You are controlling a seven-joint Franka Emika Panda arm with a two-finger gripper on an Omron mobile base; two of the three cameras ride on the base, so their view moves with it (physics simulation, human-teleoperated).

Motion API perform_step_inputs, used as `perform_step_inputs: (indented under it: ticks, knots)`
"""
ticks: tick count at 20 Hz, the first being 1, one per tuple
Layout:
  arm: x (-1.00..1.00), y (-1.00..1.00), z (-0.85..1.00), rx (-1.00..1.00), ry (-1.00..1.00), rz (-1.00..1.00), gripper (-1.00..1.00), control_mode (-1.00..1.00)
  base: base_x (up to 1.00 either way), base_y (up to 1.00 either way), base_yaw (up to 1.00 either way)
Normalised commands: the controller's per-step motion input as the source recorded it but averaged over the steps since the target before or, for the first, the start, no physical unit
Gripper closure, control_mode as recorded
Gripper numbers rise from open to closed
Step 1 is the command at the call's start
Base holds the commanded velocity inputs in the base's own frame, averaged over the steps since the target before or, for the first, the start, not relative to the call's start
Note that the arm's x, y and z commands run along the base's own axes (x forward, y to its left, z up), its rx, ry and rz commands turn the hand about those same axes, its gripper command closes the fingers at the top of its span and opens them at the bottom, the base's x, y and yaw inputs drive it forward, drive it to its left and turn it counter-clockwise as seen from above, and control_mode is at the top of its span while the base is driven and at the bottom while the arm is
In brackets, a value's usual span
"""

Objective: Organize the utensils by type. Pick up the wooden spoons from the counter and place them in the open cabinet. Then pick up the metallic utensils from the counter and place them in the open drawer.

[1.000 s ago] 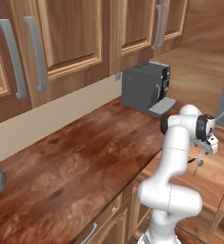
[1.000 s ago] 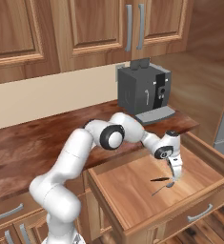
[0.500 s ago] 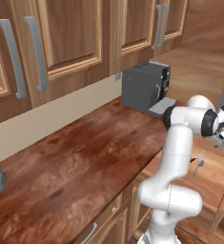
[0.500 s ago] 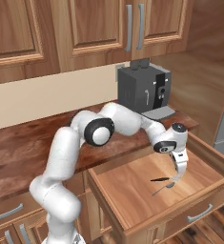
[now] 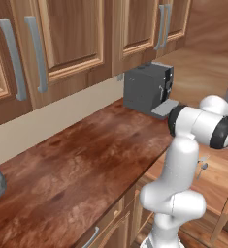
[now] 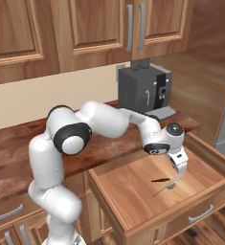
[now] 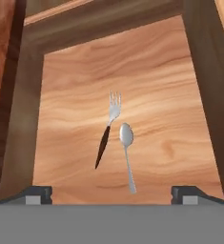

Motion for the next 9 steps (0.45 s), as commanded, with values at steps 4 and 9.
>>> perform_step_inputs:
  ticks: [4,9]
  knots:
    - [-0.39,0.57,0.73,-0.34,-0.02,0.33,-1.00,-1.00,0.00,0.00,0.00]
    - [-0.43,0.67,0.64,-0.28,0.00,0.35,-1.00,-1.00,0.00,0.00,0.00]
